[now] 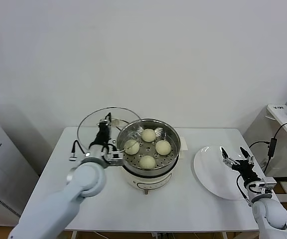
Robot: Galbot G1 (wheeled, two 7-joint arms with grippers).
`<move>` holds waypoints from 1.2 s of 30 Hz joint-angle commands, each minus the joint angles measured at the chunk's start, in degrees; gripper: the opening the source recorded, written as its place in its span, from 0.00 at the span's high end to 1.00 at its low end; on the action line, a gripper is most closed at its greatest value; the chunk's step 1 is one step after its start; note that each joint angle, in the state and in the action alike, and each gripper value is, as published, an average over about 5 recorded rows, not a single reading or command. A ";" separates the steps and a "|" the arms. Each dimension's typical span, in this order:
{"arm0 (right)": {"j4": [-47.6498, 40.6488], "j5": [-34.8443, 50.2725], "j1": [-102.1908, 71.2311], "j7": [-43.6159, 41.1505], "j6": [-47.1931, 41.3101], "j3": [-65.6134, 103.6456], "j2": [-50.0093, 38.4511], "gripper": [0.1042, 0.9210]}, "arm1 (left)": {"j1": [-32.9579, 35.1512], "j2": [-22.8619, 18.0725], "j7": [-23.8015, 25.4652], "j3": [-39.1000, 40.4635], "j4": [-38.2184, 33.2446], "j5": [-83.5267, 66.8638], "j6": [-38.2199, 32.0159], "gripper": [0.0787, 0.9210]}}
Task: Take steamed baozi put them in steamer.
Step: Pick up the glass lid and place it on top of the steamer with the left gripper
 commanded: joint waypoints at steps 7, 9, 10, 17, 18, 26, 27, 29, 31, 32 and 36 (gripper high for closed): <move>0.20 -0.05 -0.59 -0.09 0.31 0.33 0.12 0.12 | -4.91 -11.22 3.39 11.10 5.02 9.76 4.76 0.97; 0.22 -0.11 -0.65 -0.09 0.34 0.32 0.21 0.12 | -4.45 -12.05 3.18 11.13 5.55 10.30 4.76 0.97; 0.23 -0.14 -0.68 -0.10 0.35 0.31 0.27 0.12 | -4.27 -12.42 3.03 11.06 5.85 10.52 4.76 0.97; 0.27 -0.39 -0.80 -0.12 0.40 0.18 0.62 0.12 | -3.05 -14.32 1.88 8.80 7.89 10.66 4.76 0.97; 0.30 -0.45 -0.81 -0.12 0.40 0.14 0.66 0.12 | -2.84 -14.71 1.81 8.19 8.17 10.68 4.76 0.97; 0.56 -0.86 -1.00 -0.10 0.42 -0.01 0.96 0.12 | -1.33 -17.59 1.88 4.78 9.07 12.66 4.76 0.97; 0.55 -0.87 -1.06 -0.10 0.44 0.01 0.96 0.12 | -1.24 -17.98 1.90 4.49 9.17 13.02 4.76 0.97; 0.55 -0.87 -1.18 -0.10 0.48 0.08 0.96 0.12 | -1.06 -18.80 1.88 4.03 9.42 13.83 4.76 0.97; 0.56 -0.85 -1.24 -0.09 0.50 0.16 0.96 0.12 | -0.85 -19.46 1.81 3.93 9.65 14.72 4.76 0.97; 0.57 -0.85 -1.25 -0.08 0.50 0.19 0.97 0.12 | -0.68 -19.78 1.76 3.99 9.79 15.35 4.76 0.97; 0.63 -0.83 -1.26 -0.06 0.48 0.22 1.07 0.12 | 0.53 -21.33 1.46 4.06 10.33 17.90 4.76 0.97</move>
